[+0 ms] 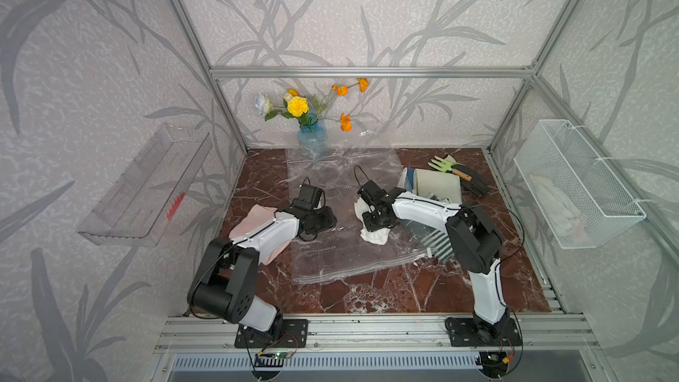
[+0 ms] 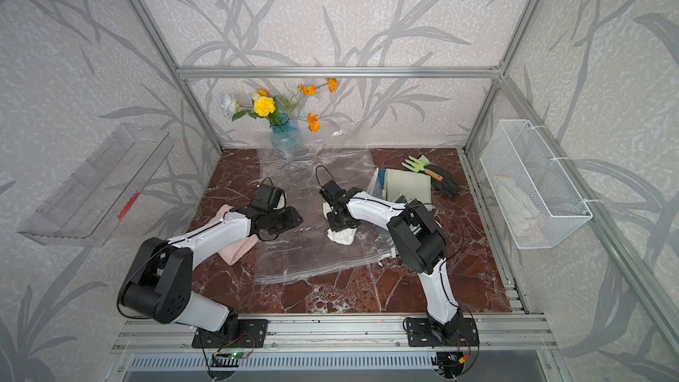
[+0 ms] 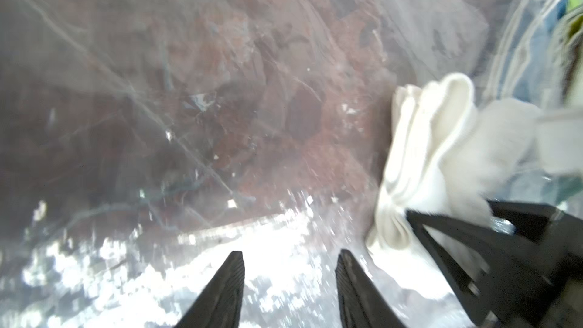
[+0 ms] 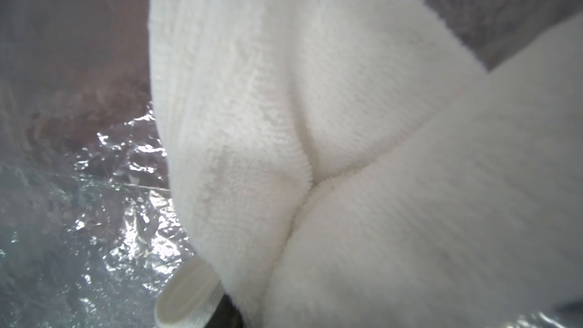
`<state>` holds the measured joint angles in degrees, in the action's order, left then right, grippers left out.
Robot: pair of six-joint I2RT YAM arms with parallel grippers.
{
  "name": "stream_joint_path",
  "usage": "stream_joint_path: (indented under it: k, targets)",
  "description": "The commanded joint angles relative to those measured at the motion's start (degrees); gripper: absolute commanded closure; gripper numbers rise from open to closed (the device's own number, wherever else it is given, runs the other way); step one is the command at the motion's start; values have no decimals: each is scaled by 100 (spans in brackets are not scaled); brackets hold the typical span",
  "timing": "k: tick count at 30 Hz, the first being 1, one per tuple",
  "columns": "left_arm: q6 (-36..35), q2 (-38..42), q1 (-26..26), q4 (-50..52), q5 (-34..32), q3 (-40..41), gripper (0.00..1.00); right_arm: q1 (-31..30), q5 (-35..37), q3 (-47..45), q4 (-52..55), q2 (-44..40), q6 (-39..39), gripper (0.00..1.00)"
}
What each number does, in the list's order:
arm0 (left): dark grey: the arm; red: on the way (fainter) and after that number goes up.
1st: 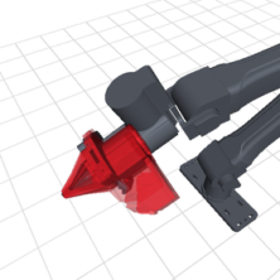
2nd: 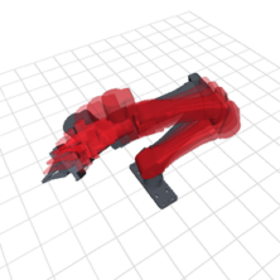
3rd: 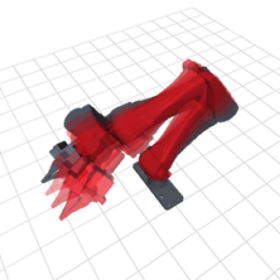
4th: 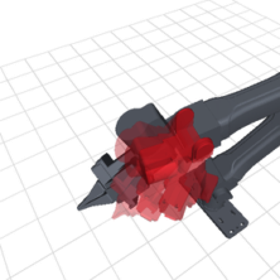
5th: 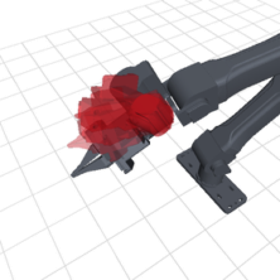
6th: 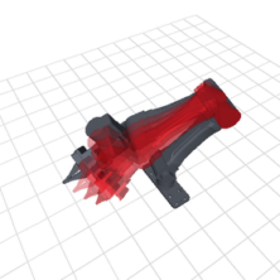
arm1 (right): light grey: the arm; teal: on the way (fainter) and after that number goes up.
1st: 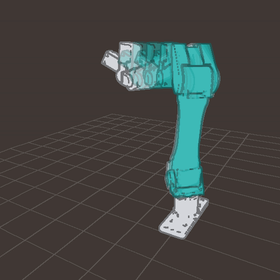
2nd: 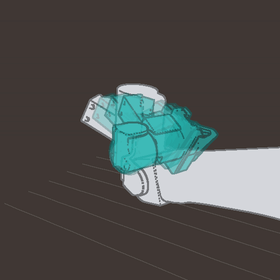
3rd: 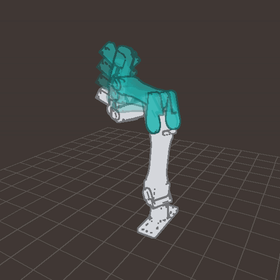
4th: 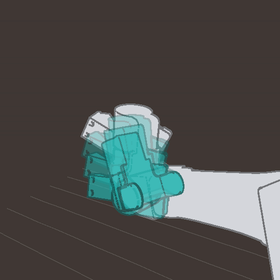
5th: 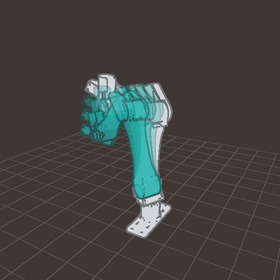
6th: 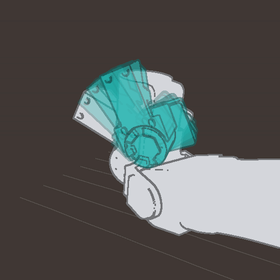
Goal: Place the folded towel into the vacuum bag
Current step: Open the vacuum bag at the center of the board.
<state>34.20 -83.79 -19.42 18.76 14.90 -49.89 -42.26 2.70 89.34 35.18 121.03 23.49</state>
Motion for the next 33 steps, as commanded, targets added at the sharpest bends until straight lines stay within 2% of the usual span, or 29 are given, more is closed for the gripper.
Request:
stream_joint_path:
  k: [1,4,8,15,17,19,24,33]
  targets:
    - [-501,365,-204,884,-181,-168,46,42,-50,340,276,690,-65,95]
    - [-751,543,-481,1125,-56,-224,40,115,-126,415,349,645,-477,94]
    - [-1163,533,-1091,1250,-76,-250,28,293,-1114,157,262,179,-1039,94]
    - [-2130,236,-2350,988,-688,-235,20,1121,-2428,-981,-438,-1407,-263,94]
    - [-2608,105,-2783,799,-1061,-270,14,1324,-2449,-1361,-586,-1738,-134,94]
    - [-2892,-203,-2994,751,-1324,-425,12,1414,-2343,-1547,-608,-1857,-169,94]
    - [-3193,-1057,-3031,838,-1572,-1000,11,1424,-1861,-1547,-457,-1580,-415,95]
    - [-3620,-1899,-3112,1148,-2154,-1530,12,1432,-1342,-1505,-337,-1198,-735,95]
